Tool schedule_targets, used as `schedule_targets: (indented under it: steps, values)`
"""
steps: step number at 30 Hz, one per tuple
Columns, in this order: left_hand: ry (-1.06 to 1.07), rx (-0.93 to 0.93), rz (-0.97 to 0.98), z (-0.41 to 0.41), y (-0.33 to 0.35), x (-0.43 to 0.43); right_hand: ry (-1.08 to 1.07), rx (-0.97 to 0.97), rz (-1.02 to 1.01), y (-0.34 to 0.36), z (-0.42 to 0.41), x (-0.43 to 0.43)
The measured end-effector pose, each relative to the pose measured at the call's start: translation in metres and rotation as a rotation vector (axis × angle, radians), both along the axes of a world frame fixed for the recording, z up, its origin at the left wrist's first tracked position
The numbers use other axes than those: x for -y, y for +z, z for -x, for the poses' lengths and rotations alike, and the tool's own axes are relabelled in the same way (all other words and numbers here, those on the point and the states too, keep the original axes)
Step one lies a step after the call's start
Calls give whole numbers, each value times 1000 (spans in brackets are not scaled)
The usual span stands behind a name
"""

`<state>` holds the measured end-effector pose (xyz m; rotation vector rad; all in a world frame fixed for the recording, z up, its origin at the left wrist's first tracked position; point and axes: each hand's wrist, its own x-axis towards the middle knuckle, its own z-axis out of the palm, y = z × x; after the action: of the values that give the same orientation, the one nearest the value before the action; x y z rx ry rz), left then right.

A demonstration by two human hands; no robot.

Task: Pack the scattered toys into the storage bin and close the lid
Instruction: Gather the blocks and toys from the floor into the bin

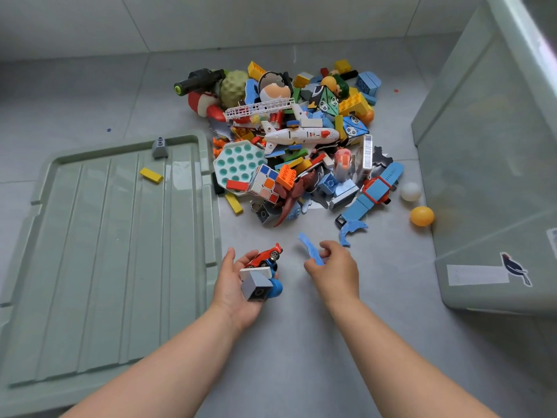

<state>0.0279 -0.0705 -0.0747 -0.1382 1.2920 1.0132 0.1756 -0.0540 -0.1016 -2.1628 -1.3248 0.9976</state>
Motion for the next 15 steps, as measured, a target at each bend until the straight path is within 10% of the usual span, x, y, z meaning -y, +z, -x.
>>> schedule_targets:
  steps: [3, 9, 15]
  values:
    - [-31, 57, -35, -3, 1, -1, -67, -337, -171, 30, 18, 18]
    - [-173, 90, -40, -16, 1, -1, 312, -297, -294, 41, 44, 41]
    - [-159, 26, -87, -19, 2, -2, -93, 294, -228, 19, -66, -42]
